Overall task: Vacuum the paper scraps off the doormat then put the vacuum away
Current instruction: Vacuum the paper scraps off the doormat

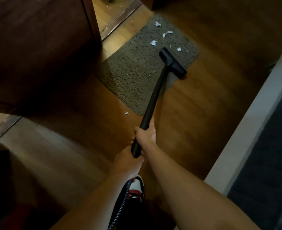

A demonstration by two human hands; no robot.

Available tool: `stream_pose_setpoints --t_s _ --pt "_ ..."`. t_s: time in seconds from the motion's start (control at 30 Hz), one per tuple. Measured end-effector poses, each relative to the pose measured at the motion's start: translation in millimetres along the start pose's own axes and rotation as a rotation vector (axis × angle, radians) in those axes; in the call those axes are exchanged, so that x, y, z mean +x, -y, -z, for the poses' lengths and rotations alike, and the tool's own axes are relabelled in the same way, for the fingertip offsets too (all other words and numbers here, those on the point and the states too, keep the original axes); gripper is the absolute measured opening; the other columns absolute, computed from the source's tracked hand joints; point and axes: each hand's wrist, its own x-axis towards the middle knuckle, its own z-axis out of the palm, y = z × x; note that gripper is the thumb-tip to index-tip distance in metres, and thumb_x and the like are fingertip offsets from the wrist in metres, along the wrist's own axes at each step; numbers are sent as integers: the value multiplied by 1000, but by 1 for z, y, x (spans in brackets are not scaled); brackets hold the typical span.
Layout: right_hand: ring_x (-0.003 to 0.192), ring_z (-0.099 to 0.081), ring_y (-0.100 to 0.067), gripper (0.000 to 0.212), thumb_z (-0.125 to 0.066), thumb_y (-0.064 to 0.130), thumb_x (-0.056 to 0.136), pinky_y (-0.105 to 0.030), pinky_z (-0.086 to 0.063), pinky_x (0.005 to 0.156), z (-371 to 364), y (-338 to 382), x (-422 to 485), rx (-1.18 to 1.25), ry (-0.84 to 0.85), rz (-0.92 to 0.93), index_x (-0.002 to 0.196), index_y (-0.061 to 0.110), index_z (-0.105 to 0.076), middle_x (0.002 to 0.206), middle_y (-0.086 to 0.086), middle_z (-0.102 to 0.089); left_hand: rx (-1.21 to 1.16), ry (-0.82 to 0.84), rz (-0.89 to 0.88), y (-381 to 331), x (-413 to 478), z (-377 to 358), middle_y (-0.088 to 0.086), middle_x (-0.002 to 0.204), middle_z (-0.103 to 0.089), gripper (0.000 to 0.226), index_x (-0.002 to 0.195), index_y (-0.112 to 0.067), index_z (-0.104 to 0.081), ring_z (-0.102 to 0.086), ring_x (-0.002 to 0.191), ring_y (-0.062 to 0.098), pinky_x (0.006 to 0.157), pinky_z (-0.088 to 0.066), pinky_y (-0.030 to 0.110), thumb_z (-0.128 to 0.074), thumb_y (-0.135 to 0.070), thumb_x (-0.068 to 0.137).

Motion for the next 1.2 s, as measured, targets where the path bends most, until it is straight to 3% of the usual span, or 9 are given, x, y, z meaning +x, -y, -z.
stream_pose_setpoints --t_s 0.43,0.63,0.77,0.83,0.93,1.03,1.13,1.2 --pt "59 -61 -15 90 -59 7 97 -31 -56 53 -42 -34 -42 -36 19 -33 156 51 -8 107 -14 -64 -71 -12 -54 59 -25 24 0 60 -58 13 83 -23 -55 -52 45 13 49 -48 31 -59 -26 95" --pt "59 -62 -16 89 -60 10 94 -32 -58 56 -78 -70 -76 -52 12 -17 157 49 -10 105 -13 -64 -39 66 -19 99 -59 53 1 57 -58 20 82 -27 -49 -51 37 10 38 -46 23 -53 -37 99" --pt "62 -64 -19 93 -62 12 93 -38 -61 58 -117 -92 -102 -34 20 -35 156 52 -7 114 -16 -64 54 40 20 137 -75 85 0 52 -60 25 90 -14 -57 -56 34 10 38 -44 22 -59 -39 96" --pt "68 -65 -22 94 -63 14 92 -44 -62 63 -138 -101 -114 -35 13 -47 155 54 -7 116 -17 -65 67 29 33 156 -80 100 -1 48 -56 28 84 -11 -56 -54 33 10 38 -42 23 -59 -37 95" --pt "67 -65 -22 93 -61 13 94 -43 -61 63 -166 -112 -129 -40 23 -65 154 55 -4 114 -15 -67 43 15 51 181 -89 120 -2 46 -55 29 79 -10 -55 -54 35 11 40 -43 24 -61 -33 94" --pt "67 -65 -22 96 -61 11 94 -44 -62 64 -183 -117 -139 -33 58 -94 153 58 -1 111 -14 -68 -9 1 62 196 -96 133 2 51 -59 25 85 -8 -56 -55 35 14 39 -42 23 -60 -31 95" --pt "66 -62 -20 95 -61 11 96 -37 -59 61 -193 -115 -138 -28 97 -85 154 56 -1 109 -16 -69 -7 -22 65 201 -91 140 -2 57 -60 26 87 -14 -58 -56 41 12 45 -44 24 -63 -40 90" --pt "63 -61 -19 94 -60 11 97 -33 -56 57 -197 -110 -131 -34 106 -75 155 55 0 110 -16 -69 -2 -37 43 201 -80 144 2 63 -65 31 82 -18 -58 -64 53 20 52 -50 27 -65 -48 86"
